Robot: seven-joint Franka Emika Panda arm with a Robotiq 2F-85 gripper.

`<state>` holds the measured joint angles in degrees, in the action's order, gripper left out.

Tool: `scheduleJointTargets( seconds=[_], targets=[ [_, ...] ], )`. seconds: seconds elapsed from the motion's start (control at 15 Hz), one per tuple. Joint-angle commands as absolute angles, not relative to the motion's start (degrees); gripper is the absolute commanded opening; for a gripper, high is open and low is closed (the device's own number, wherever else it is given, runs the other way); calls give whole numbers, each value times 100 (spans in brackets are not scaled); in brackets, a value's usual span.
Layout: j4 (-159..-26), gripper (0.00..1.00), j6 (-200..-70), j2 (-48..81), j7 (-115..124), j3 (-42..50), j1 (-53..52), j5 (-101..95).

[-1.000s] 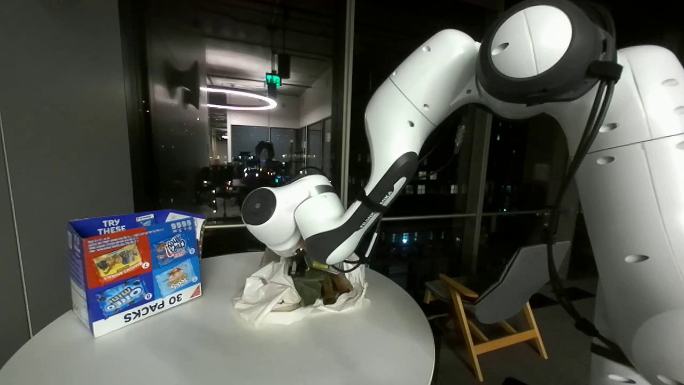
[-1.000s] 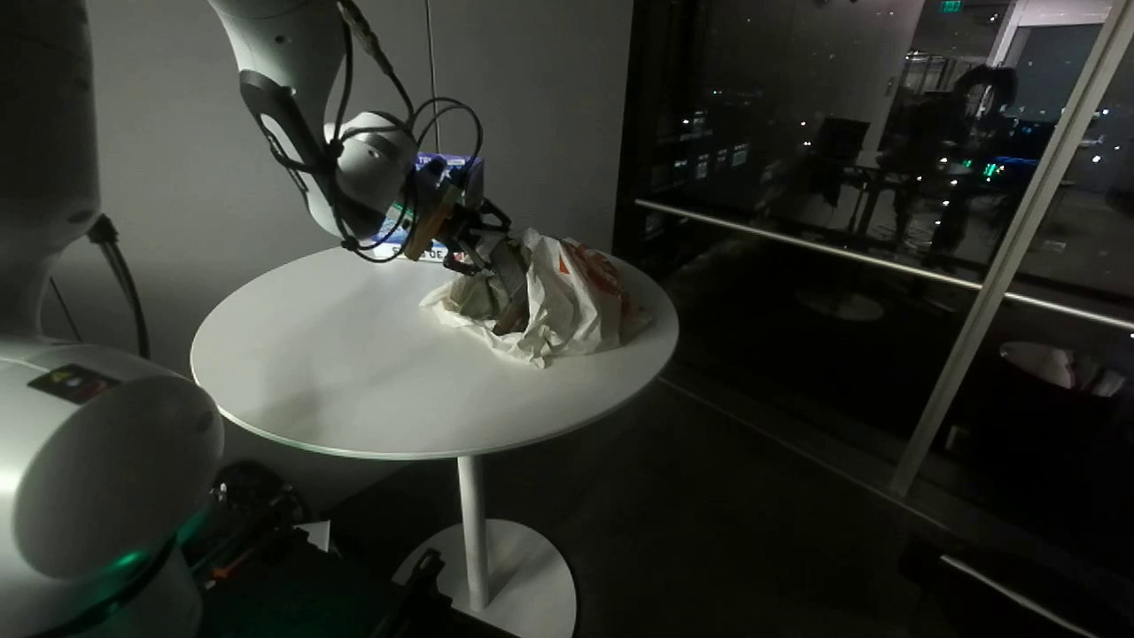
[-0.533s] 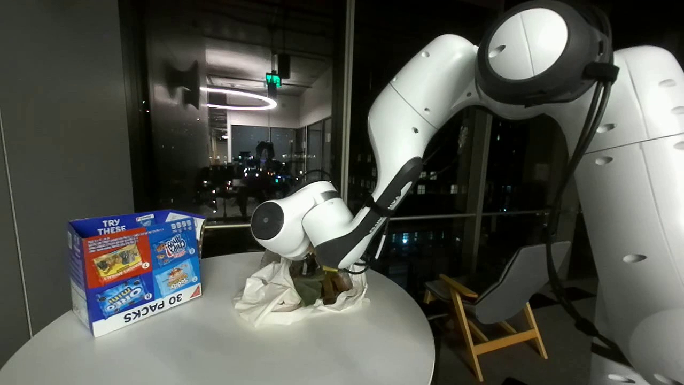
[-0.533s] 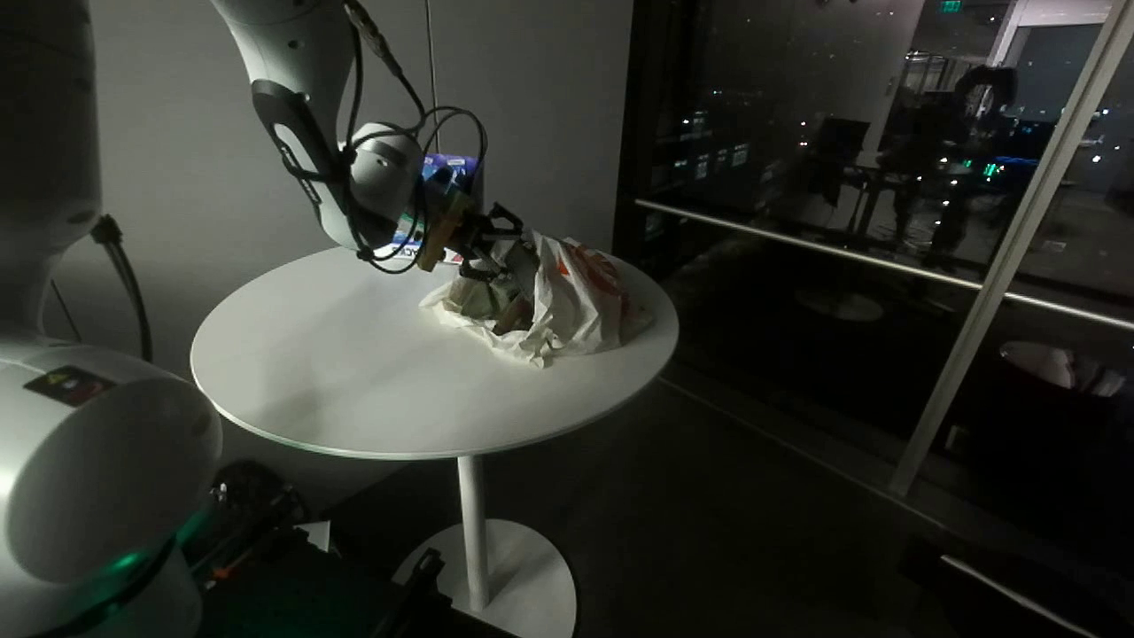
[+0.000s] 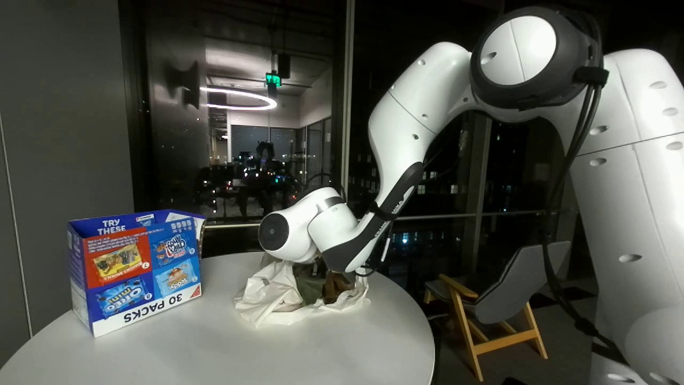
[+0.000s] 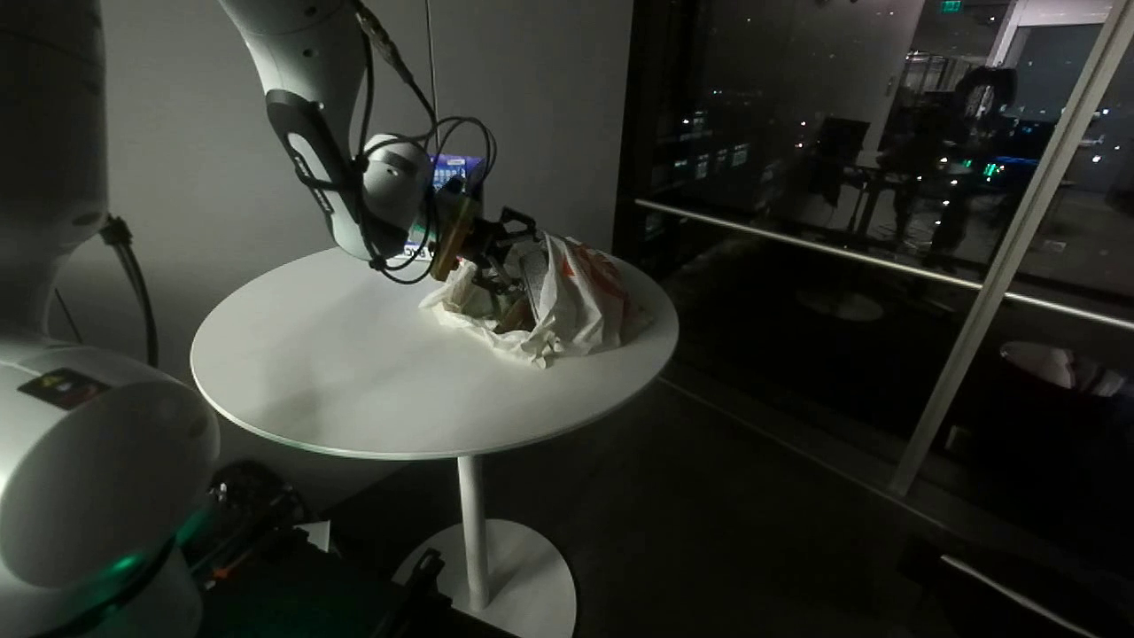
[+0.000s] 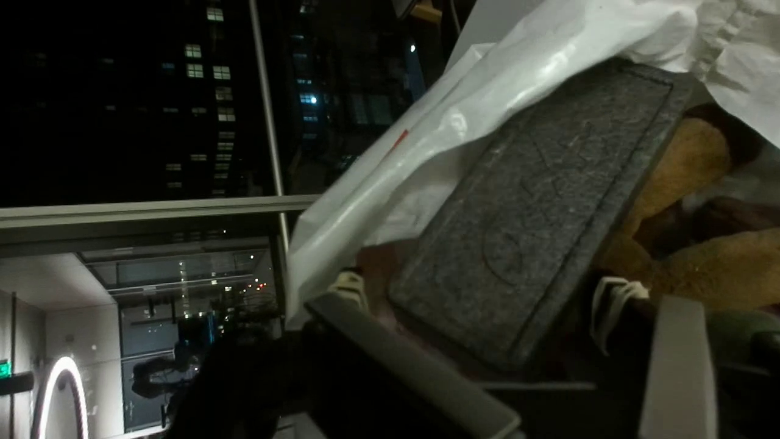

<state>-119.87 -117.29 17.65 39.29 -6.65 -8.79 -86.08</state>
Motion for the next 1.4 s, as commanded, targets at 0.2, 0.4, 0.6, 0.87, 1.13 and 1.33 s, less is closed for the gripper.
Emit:
scheduleJointTargets(
  seconds=[0.2, 0.4, 0.6, 0.87, 1.13, 1.33],
  targets=[
    [-12312, 100, -12540, 1392, 3565, -766, -591, -8074],
    [-12666, 100, -13536, 1076, 3191, -755, -470, -7730],
    [-12967, 100, -13945, 764, 3314, -649, -474, -7876],
    [-13267, 100, -13765, 425, 4031, -610, -559, -8715],
    [-13688, 100, -14678, -55, 4393, -586, -443, -8990],
    [-14080, 100, -15593, -496, 4634, -510, -366, -9204]
  ],
)
